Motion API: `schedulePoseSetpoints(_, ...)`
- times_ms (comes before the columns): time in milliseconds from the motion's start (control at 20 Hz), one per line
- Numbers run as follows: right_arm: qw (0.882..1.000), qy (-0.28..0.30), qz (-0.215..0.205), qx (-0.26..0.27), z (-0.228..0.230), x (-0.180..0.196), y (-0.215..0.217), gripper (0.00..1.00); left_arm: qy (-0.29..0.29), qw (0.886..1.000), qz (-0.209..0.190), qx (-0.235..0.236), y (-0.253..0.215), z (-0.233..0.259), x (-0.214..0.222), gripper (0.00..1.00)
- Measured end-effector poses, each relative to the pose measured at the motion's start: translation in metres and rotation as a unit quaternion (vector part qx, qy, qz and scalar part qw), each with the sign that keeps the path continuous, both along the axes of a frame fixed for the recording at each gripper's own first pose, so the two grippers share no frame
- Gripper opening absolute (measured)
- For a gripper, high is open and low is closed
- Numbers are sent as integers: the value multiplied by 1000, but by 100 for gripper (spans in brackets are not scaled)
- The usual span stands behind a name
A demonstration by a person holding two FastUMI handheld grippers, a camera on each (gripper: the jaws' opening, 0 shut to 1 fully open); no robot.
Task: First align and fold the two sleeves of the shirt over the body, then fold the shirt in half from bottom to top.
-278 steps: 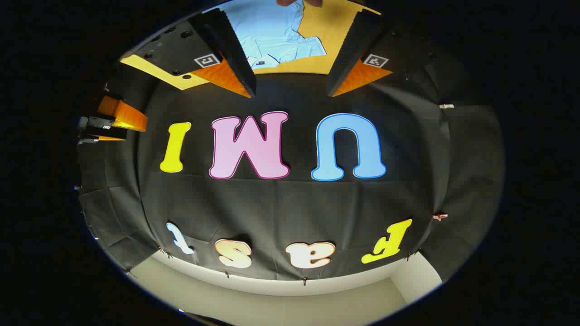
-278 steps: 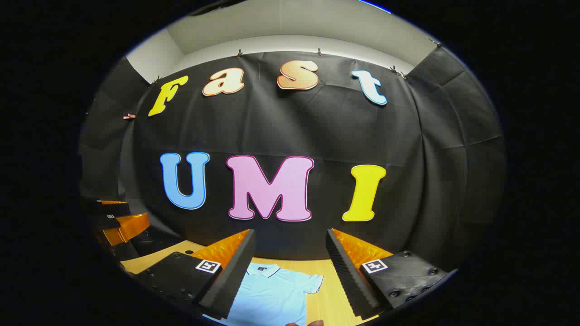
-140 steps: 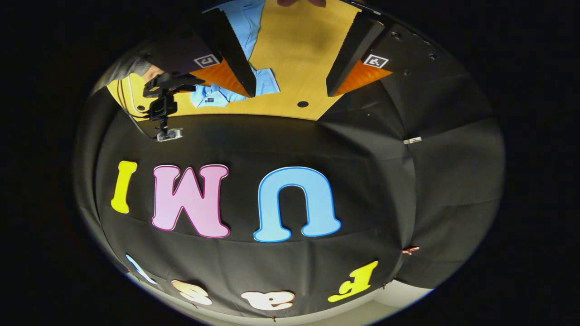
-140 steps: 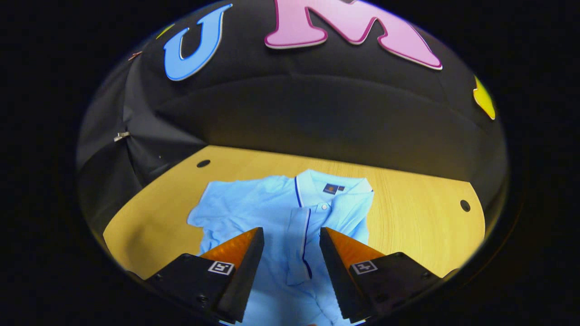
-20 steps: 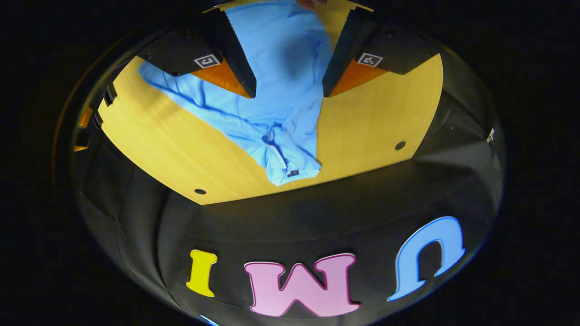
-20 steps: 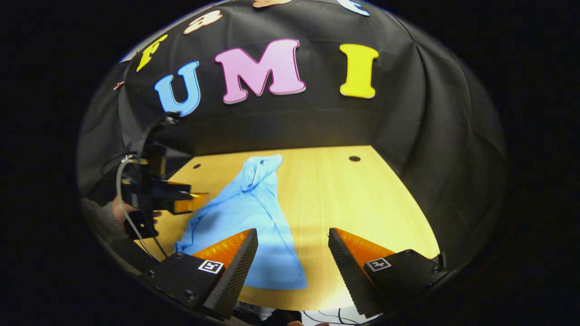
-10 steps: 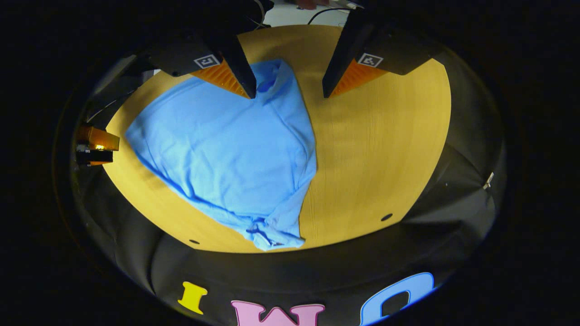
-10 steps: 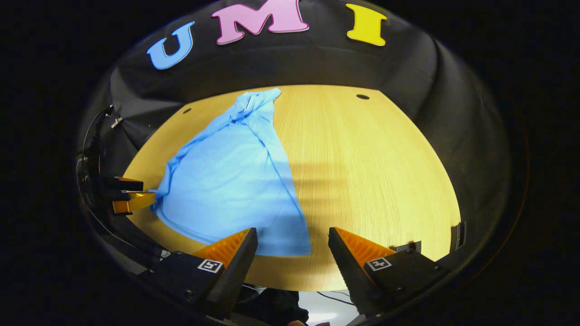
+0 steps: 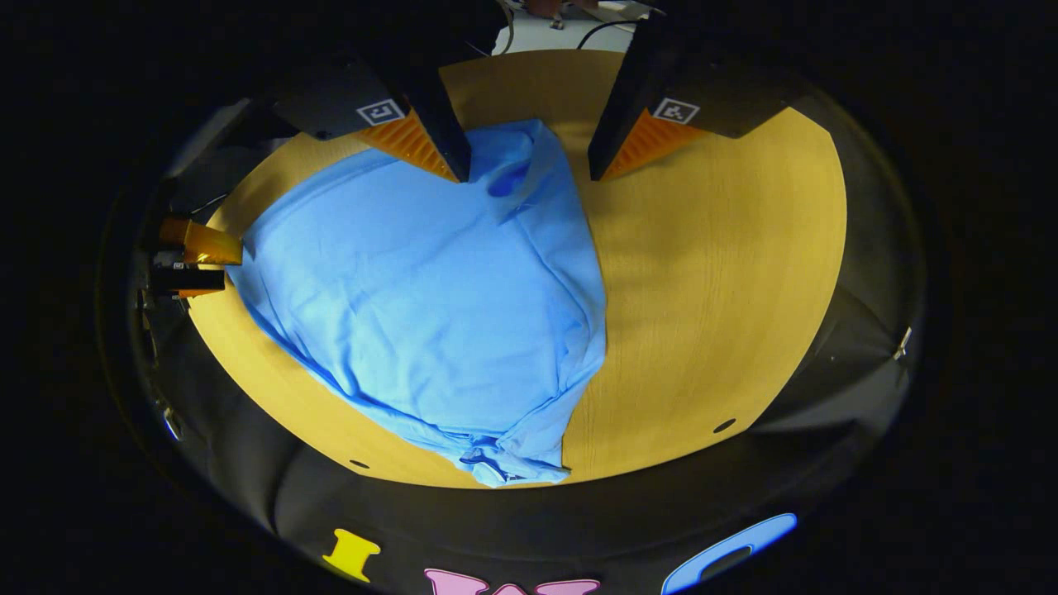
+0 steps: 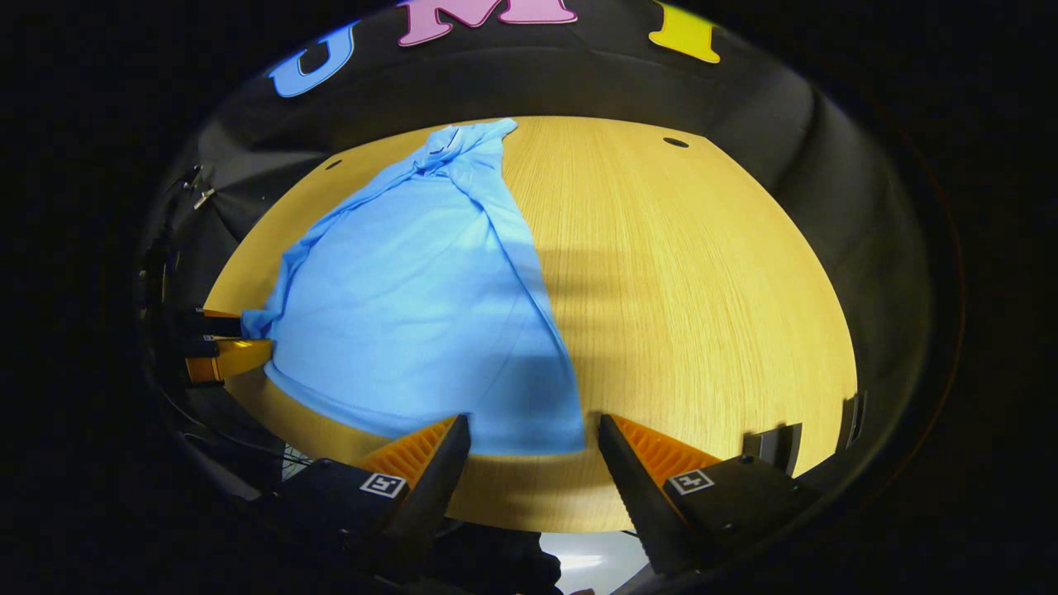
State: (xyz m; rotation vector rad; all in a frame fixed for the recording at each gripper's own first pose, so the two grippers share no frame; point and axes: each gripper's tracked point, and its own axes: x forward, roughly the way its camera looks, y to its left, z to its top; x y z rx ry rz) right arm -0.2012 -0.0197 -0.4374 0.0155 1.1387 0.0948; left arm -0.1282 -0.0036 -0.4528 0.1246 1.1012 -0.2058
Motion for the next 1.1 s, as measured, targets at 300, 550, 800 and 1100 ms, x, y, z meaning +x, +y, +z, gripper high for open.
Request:
schedulePoseSetpoints(300,999,-14,36,-2,-1,2,11,73,12,1000,-14,-21,-18,-1,-5,61)
schedulePoseSetpoints(550,999,-22,19,22,-1,7,27,9,7,999,1,-35,-28,1,-1,10)
schedulePoseSetpoints(800,999,-24,16,43,2,11,30,5,-1,999,14,-31,-28,4,0,7)
schedulePoseSetpoints(1100,997,-58,17,51,30,34,35,5,-26,999,16,-39,-32,25,17,6)
